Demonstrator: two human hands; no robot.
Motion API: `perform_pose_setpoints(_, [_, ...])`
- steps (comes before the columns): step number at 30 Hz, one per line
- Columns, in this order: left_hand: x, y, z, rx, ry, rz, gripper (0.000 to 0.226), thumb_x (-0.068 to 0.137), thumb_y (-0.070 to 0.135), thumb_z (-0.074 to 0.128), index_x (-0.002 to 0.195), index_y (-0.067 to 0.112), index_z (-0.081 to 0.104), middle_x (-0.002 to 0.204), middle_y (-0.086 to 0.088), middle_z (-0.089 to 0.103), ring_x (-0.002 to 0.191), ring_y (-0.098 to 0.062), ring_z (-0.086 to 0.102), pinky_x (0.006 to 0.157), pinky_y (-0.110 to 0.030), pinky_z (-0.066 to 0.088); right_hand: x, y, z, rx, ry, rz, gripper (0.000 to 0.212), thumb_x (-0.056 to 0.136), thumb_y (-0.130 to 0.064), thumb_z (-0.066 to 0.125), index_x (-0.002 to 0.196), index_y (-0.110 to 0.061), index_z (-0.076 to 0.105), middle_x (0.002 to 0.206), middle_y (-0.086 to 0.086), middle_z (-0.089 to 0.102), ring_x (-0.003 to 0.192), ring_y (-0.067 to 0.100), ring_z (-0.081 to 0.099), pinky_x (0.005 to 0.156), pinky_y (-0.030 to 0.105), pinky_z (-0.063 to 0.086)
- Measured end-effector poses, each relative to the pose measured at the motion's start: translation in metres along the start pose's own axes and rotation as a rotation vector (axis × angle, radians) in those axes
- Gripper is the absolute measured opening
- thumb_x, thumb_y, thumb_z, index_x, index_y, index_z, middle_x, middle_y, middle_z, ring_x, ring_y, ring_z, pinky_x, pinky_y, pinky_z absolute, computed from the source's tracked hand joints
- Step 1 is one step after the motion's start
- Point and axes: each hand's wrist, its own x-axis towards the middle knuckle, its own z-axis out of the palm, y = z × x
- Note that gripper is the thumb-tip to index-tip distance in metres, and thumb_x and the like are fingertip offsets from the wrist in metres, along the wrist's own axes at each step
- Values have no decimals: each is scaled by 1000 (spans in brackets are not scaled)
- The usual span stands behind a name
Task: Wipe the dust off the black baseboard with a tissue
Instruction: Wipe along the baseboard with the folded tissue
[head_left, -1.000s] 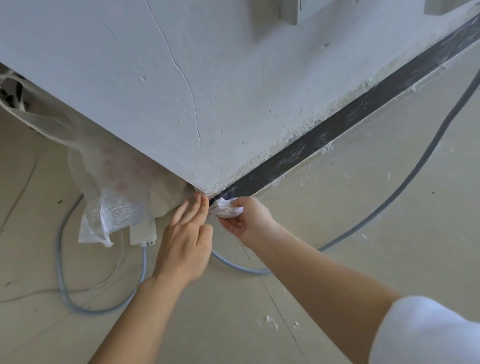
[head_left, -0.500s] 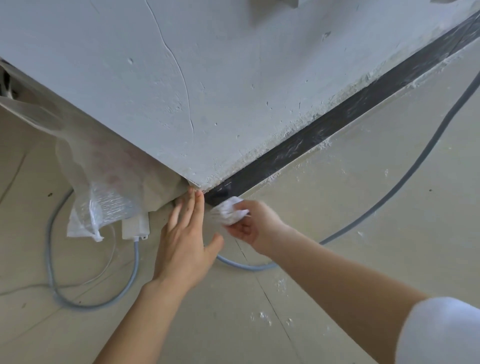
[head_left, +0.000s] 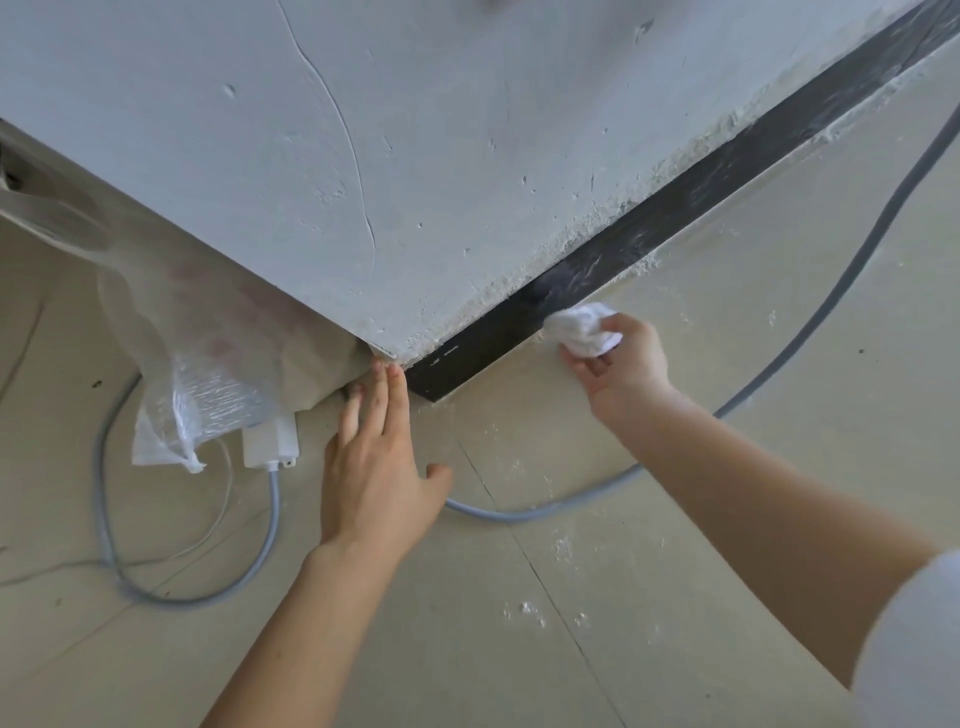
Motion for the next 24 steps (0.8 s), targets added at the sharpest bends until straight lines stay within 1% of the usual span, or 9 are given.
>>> perform_pose_setpoints(2, [0,0,0,0,5,3,102,83,36,64,154,16,-7,161,4,-8,147,-19,3,118,-30,16,-8,37,4,-241,-47,96,45,68,-8,57,112,0,63,104,20,67,80,31,69,71,36,60])
perform_pose_setpoints(5, [0,1,-2,-9,10,3,99,83,31,64,154,14,-2,161,3,-4,147,-19,6,117,-30,17,-33,100,14,-490,-146,309,19,80,-7,60,98,-4,66,90,16,70,78,28,70,79,36,58])
perform_pose_setpoints(7, [0,2,-3,-15,12,3,95,84,28,61,154,13,0,162,2,-3,146,-19,7,118,-30,18,-43,124,22,-398,-170,391,11,84,-4,62,95,-5,64,79,13,68,64,21,66,62,29,59])
perform_pose_setpoints(10, [0,5,-3,-16,9,-8,92,84,18,57,154,13,-2,161,1,-5,146,-20,6,118,-30,17,-40,125,35,-241,-172,395,13,87,-3,58,99,-5,63,92,17,67,68,21,65,50,23,55])
perform_pose_setpoints(12, [-1,6,-3,-26,15,-18,92,83,16,55,154,13,-3,161,2,-5,146,-20,6,117,-30,18,-28,111,40,-221,-177,369,18,87,-1,55,103,-2,62,102,22,67,73,26,67,52,26,58])
perform_pose_setpoints(16, [-1,6,-2,-53,16,-18,93,82,16,56,155,14,-2,162,3,-5,145,-20,7,116,-30,20,-14,55,36,-207,-142,256,28,74,7,63,101,2,61,118,29,59,93,34,67,70,37,60])
perform_pose_setpoints(19, [-1,5,-2,-53,21,-9,93,82,19,57,155,15,-1,162,3,-3,145,-18,6,117,-30,20,-16,6,20,-22,-109,137,18,88,4,55,106,4,58,103,24,62,78,28,66,50,27,58])
perform_pose_setpoints(22, [-1,7,-2,-86,23,-27,94,81,21,59,155,16,0,162,4,-3,146,-17,5,117,-30,19,-31,-15,10,127,-112,94,27,92,-7,50,116,4,57,89,18,67,70,24,69,63,31,61])
perform_pose_setpoints(24, [-1,6,-3,-122,10,-31,96,79,19,60,155,17,2,161,6,-2,145,-17,6,119,-29,17,-43,0,11,-2,-112,169,25,90,-9,47,107,3,61,75,15,68,57,21,67,56,27,59])
